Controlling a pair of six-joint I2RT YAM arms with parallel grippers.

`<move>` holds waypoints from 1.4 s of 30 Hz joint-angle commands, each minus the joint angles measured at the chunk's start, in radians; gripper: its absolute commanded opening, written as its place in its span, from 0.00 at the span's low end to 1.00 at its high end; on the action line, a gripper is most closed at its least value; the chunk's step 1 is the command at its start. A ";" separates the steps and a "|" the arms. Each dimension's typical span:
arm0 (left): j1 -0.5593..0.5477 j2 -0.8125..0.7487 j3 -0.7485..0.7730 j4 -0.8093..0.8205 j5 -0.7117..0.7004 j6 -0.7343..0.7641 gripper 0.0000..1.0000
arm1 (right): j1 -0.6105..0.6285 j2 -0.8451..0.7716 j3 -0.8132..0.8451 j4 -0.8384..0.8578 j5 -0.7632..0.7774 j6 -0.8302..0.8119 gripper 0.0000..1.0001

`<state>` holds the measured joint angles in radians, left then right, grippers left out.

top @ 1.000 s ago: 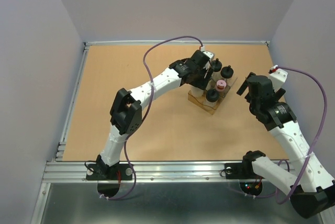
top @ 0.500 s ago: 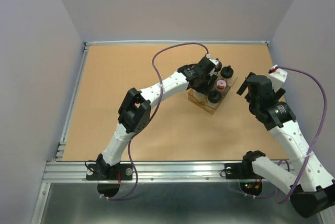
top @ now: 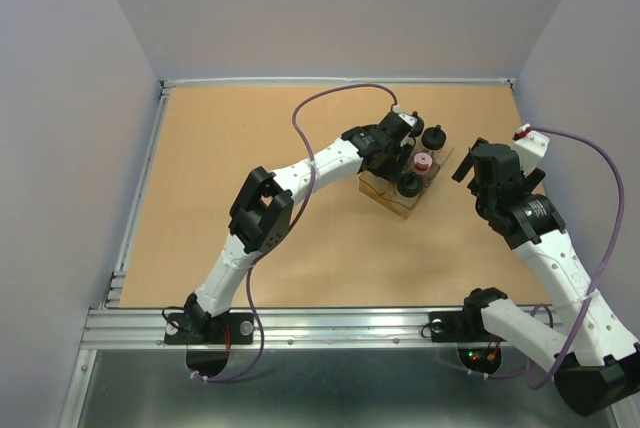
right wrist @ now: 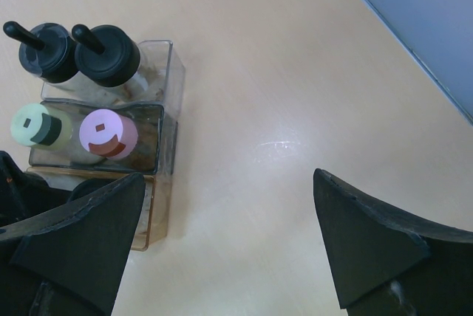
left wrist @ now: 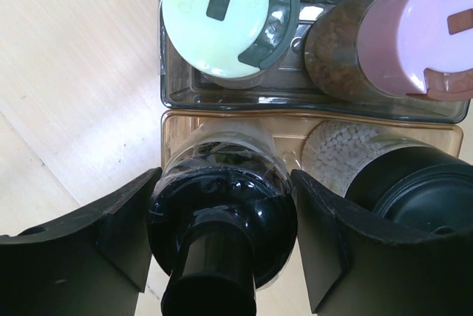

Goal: Organize the condiment bottles

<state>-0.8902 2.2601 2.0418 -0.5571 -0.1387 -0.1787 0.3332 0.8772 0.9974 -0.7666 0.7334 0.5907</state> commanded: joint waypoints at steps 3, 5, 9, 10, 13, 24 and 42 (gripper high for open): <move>0.004 -0.062 -0.011 0.088 -0.024 -0.011 0.84 | -0.006 -0.007 -0.019 0.032 0.024 -0.011 1.00; 0.005 -0.070 -0.015 0.086 -0.027 -0.010 0.90 | -0.008 -0.006 -0.017 0.032 0.021 -0.011 1.00; 0.007 -0.073 -0.022 0.091 -0.024 -0.013 0.99 | -0.006 -0.007 -0.016 0.032 0.020 -0.012 1.00; 0.007 -0.073 -0.017 0.086 -0.024 -0.016 0.99 | -0.006 -0.009 -0.016 0.032 0.020 -0.012 1.00; 0.007 -0.083 -0.006 0.059 -0.030 -0.027 0.99 | -0.006 -0.012 -0.014 0.032 0.020 -0.014 1.00; 0.007 -0.454 -0.179 0.078 -0.064 -0.064 0.99 | -0.006 0.002 0.033 0.039 -0.035 -0.046 1.00; 0.007 -1.335 -0.880 0.275 -0.189 -0.163 0.99 | -0.006 -0.107 -0.013 0.073 -0.187 -0.111 1.00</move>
<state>-0.8825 1.0439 1.2144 -0.3305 -0.2680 -0.3107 0.3332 0.8017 0.9977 -0.7448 0.5732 0.4984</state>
